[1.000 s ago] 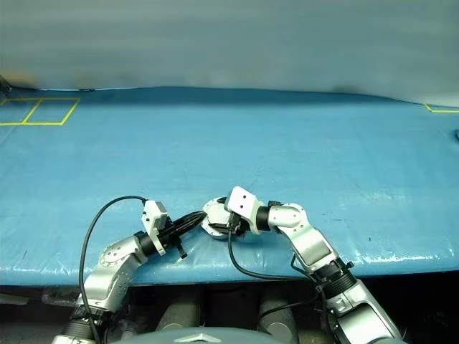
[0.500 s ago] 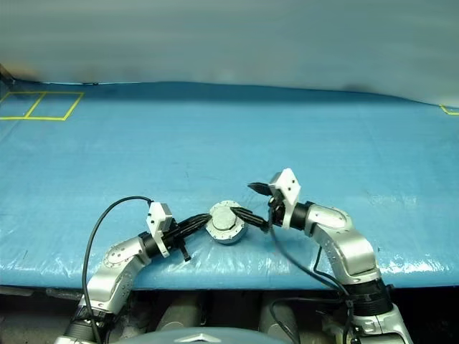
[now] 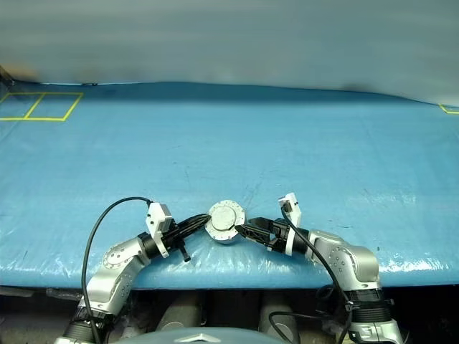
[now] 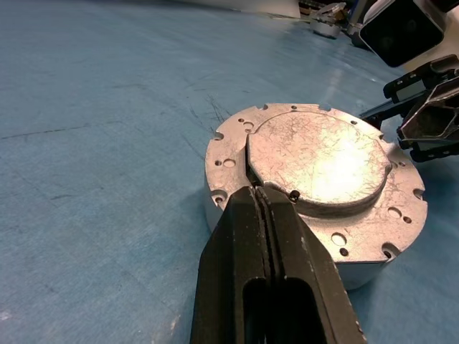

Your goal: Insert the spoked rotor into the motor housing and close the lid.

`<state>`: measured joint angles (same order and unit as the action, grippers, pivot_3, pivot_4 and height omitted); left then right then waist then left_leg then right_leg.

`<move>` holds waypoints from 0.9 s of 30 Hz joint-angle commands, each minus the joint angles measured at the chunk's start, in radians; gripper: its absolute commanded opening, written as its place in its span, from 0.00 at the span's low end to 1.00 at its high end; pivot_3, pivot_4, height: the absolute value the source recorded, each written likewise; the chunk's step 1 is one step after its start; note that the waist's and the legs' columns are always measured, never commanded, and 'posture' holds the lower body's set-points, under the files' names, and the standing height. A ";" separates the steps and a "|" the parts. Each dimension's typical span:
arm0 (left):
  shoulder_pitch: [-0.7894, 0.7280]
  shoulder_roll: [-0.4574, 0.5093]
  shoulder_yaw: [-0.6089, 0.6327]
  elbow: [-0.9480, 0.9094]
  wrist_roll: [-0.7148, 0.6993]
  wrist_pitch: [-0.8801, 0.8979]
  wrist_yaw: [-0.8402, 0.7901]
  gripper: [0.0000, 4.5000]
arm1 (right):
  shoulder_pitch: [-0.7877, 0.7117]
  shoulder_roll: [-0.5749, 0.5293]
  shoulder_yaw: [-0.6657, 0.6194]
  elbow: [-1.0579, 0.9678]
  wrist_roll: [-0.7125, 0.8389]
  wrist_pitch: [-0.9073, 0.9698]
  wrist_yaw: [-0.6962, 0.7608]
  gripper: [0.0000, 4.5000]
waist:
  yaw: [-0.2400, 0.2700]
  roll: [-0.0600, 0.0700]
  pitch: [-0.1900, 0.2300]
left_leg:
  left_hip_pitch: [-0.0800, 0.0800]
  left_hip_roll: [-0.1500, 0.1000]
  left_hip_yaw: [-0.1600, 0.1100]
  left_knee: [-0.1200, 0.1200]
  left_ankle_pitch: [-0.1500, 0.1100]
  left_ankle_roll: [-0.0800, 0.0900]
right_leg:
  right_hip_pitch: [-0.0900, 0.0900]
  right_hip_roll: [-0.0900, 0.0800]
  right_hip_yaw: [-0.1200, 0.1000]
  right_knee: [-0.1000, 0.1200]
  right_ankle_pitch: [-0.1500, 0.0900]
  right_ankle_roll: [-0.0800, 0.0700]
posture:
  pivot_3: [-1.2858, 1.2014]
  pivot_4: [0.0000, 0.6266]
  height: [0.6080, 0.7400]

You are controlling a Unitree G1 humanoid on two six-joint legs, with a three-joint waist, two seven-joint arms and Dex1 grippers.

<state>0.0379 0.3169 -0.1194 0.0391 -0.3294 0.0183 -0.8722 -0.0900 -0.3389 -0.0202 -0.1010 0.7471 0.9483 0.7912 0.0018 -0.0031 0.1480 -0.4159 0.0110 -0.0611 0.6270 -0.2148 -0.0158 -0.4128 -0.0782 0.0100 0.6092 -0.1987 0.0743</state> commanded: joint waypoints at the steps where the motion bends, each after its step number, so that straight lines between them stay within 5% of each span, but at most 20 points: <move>1: 0.019 0.006 -0.023 0.015 0.027 0.014 0.004 0.00 | 0.010 0.029 -0.006 -0.004 0.042 0.044 -0.027 1.00 | -0.001 0.000 0.000 | 0.000 0.000 0.000 0.000 0.000 0.000 | 0.000 0.000 0.000 0.000 0.000 0.000 | 0.52 0.24 1.00; 9: 0.026 0.001 -0.032 0.015 0.031 0.008 0.006 0.00 | 0.011 0.054 -0.028 -0.007 0.087 0.076 -0.050 0.51 | -0.001 0.000 0.000 | 0.000 0.000 0.000 0.000 0.000 0.000 | 0.001 0.000 0.000 0.000 0.000 0.000 | 0.52 0.24 1.00; 12: 0.025 -0.003 -0.035 0.013 0.030 0.010 0.005 0.00 | 0.008 0.052 -0.021 -0.007 0.080 0.080 -0.050 0.51 | -0.001 0.000 0.000 | 0.001 0.000 0.000 0.001 0.000 0.000 | 0.001 0.000 0.000 0.001 0.000 0.000 | 0.52 0.24 1.00; 19: 0.025 -0.017 -0.026 0.013 0.021 -0.006 0.010 0.00 | 0.004 0.051 0.001 -0.011 0.060 0.067 -0.048 0.30 | -0.007 0.000 0.000 | 0.003 0.000 0.000 0.001 0.000 0.000 | 0.002 0.000 0.000 0.001 0.000 0.000 | 0.52 0.24 1.00; 23: 0.025 -0.115 0.081 -0.054 -0.210 0.052 0.004 0.00 | -0.005 0.069 -0.044 -0.012 0.093 0.055 -0.052 0.29 | -0.012 -0.001 0.001 | 0.002 0.000 0.000 0.002 0.000 0.000 | 0.002 0.000 0.001 0.001 0.000 0.000 | 0.52 0.24 1.00; 27: 0.019 -0.144 0.135 -0.081 -0.295 0.102 0.008 0.00 | -0.039 0.109 -0.099 -0.004 0.123 0.052 -0.094 0.29 | -0.016 -0.004 0.005 | 0.000 0.002 -0.001 0.003 0.000 0.000 | -0.001 0.003 0.001 0.003 0.000 0.000 | 0.52 0.24 1.00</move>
<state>0.0614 0.1774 -0.0172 0.0060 -0.5771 0.1081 -0.8675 -0.1008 -0.2450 -0.0702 -0.0821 0.8147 1.0242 0.6972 -0.0144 -0.0071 0.1526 -0.4160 0.0128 -0.0617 0.6292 -0.2146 -0.0154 -0.4135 -0.0753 0.0108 0.6129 -0.1983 0.0745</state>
